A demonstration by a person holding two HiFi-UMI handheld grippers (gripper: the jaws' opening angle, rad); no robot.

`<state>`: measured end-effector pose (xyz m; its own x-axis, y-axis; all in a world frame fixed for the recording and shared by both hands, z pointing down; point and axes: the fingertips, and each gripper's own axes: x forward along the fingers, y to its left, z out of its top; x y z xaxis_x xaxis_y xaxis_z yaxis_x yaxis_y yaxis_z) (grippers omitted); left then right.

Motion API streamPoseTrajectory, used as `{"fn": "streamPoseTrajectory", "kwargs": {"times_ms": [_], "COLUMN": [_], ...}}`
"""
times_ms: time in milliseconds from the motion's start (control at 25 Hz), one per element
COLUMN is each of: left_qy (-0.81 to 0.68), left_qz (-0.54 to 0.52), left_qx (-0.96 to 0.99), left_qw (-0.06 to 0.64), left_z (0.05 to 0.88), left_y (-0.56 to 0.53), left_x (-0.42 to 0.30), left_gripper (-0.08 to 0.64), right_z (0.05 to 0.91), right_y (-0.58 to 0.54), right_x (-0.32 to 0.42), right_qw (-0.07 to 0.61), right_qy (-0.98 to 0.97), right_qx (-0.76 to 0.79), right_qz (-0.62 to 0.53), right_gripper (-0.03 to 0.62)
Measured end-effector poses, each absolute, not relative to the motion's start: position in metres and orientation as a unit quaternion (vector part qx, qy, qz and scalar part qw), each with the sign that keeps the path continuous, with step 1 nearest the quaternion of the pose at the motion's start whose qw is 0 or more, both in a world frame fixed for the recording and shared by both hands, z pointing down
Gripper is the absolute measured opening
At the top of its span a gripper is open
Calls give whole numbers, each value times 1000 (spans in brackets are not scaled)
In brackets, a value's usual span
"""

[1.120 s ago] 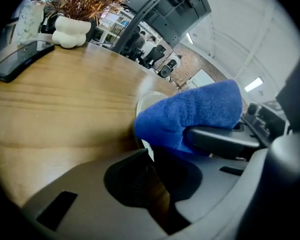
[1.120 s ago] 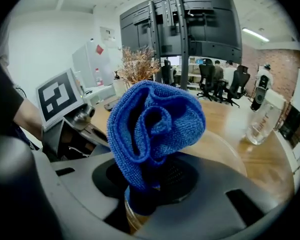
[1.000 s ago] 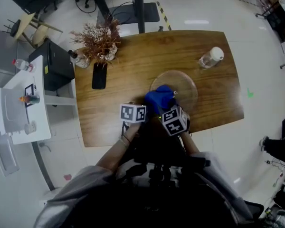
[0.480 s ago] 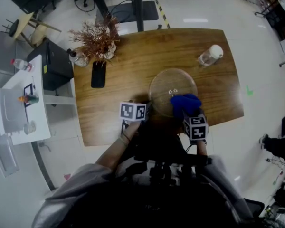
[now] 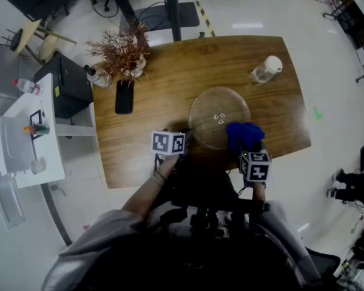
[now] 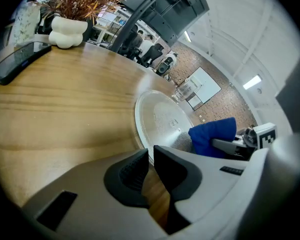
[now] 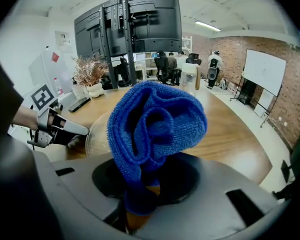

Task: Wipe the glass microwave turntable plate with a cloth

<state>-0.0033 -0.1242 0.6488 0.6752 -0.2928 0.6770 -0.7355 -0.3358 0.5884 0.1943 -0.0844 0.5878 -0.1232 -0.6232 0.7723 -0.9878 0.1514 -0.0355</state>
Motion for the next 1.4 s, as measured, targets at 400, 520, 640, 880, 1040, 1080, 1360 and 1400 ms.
{"fn": "streamPoseTrajectory", "kwargs": {"times_ms": [400, 520, 640, 880, 1040, 1080, 1360, 1400], "left_qy": [-331, -331, -330, -328, -327, -327, -326, -326], "left_qz": [233, 232, 234, 234, 233, 234, 235, 235], "left_qx": [781, 781, 783, 782, 783, 783, 784, 784], "left_qw": [475, 476, 473, 475, 474, 474, 474, 473], "left_z": [649, 649, 649, 649, 648, 648, 649, 649], "left_y": [-124, -125, -124, -124, -125, -125, -124, -124], "left_x": [-3, -4, -4, -4, -4, -4, -4, -4], "left_gripper": [28, 28, 28, 28, 28, 28, 28, 28], "right_z": [578, 591, 597, 600, 601, 601, 604, 605], "right_y": [-91, -86, -84, -75, -71, -69, -58, -56], "right_x": [52, 51, 71, 117, 147, 154, 199, 203], "right_qw": [341, 363, 360, 344, 329, 325, 324, 319], "right_qy": [-804, -799, -787, -757, -737, -733, -695, -689], "right_qx": [428, 420, 436, 480, 510, 516, 561, 566], "right_qz": [232, 229, 246, 280, 298, 301, 313, 319], "right_gripper": [118, 118, 118, 118, 120, 120, 118, 118]}}
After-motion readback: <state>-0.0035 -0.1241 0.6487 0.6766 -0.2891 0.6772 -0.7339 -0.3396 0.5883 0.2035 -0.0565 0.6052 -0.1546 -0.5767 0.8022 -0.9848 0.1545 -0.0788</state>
